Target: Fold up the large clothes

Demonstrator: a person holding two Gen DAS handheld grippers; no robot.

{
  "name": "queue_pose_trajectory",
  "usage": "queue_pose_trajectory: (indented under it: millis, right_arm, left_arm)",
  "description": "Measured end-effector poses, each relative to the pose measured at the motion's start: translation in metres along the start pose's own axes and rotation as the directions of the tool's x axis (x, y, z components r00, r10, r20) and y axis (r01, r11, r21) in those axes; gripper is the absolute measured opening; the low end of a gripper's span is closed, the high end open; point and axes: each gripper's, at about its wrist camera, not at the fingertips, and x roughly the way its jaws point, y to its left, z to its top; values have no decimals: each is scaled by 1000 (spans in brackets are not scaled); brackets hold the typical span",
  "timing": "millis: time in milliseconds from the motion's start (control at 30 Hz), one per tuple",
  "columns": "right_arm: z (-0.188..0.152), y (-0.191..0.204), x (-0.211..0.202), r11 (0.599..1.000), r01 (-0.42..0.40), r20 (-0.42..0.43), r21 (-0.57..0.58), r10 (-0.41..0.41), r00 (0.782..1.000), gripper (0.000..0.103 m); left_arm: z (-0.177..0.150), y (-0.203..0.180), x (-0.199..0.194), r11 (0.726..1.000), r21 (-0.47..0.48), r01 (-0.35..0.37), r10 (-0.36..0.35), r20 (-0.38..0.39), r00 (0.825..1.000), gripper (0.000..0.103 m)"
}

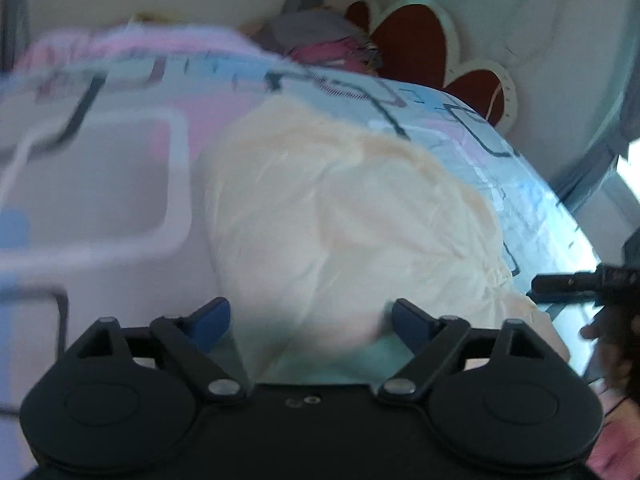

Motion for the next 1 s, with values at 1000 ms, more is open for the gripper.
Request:
queue_pose_trajectory:
  millis: [1000]
  right_arm:
    - [19, 5, 86, 973, -232, -152, 21, 232, 961, 69]
  left_arm:
    - [-12, 30, 43, 952, -176, 248, -257, -29, 966, 78]
